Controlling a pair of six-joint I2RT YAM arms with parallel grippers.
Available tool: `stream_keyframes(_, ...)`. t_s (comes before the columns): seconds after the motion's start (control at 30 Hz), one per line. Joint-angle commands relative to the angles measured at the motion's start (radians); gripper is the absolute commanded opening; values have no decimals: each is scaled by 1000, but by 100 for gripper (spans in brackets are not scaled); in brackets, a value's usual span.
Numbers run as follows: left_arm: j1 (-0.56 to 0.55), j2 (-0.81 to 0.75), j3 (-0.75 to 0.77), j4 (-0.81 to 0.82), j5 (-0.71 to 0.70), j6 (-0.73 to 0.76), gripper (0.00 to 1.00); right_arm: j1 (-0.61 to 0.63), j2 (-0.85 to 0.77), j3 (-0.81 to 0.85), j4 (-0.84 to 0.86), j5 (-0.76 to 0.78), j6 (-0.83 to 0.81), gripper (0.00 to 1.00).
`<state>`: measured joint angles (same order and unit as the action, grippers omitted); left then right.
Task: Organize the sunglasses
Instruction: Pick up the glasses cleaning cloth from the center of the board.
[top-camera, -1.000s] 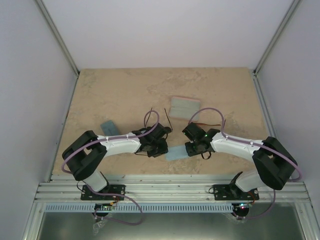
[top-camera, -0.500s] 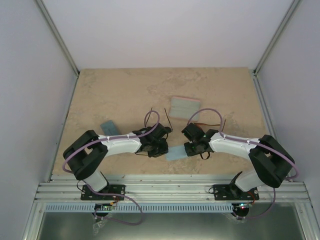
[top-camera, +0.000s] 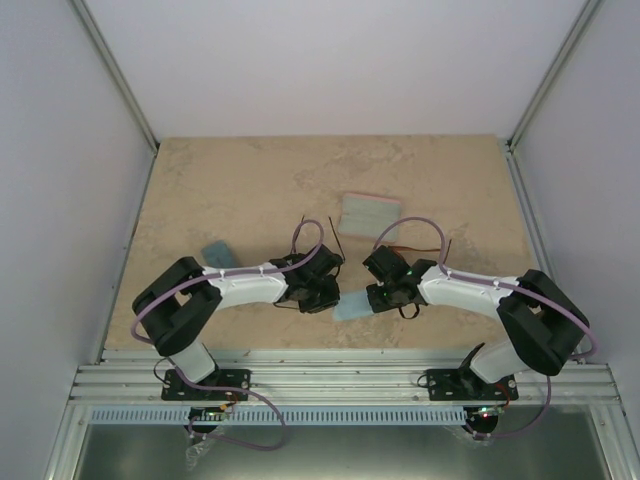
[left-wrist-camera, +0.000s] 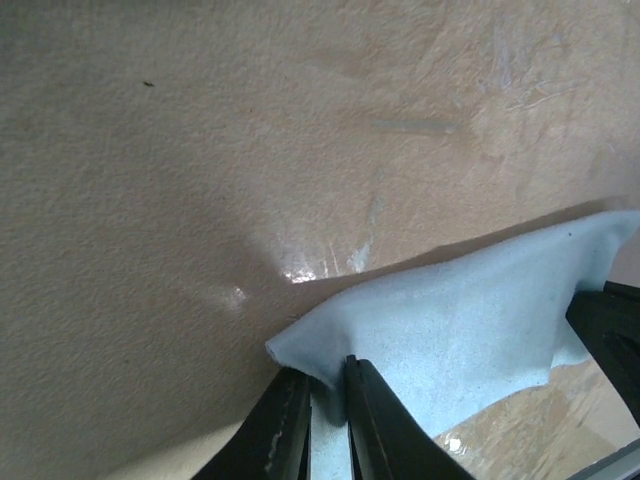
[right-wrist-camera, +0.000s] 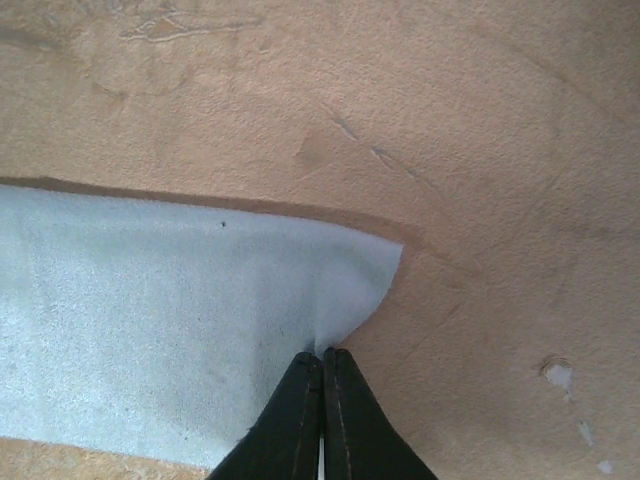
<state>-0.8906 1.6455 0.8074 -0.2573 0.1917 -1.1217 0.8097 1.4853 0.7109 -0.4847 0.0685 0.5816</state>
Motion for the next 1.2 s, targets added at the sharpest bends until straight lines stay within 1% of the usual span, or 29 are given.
stream_keyframes(0.0,-7,32,10,-46,-22,12,12,5,32,-36,-13,-10,14,2)
stream_keyframes(0.07,-7,37,14,-45,-25,15,9,5,30,-35,-13,-9,17,1)
stream_keyframes(0.17,-7,42,22,-41,-28,26,0,5,20,-34,-8,-9,25,1)
stream_keyframes(0.37,-7,28,55,4,-29,59,0,3,-37,-23,-8,13,55,0)
stream_keyframes(0.53,1,4,127,-16,-43,109,0,-14,-99,9,-25,37,73,0)
stream_keyframes(0.77,74,4,236,-47,7,217,0,-82,-148,84,-41,62,60,0)
stream_keyframes(0.97,162,79,393,-127,39,368,0,-189,-100,178,-8,64,13,0)
stream_keyframes(1.17,226,226,598,-207,90,494,0,-278,28,305,44,62,-15,0)
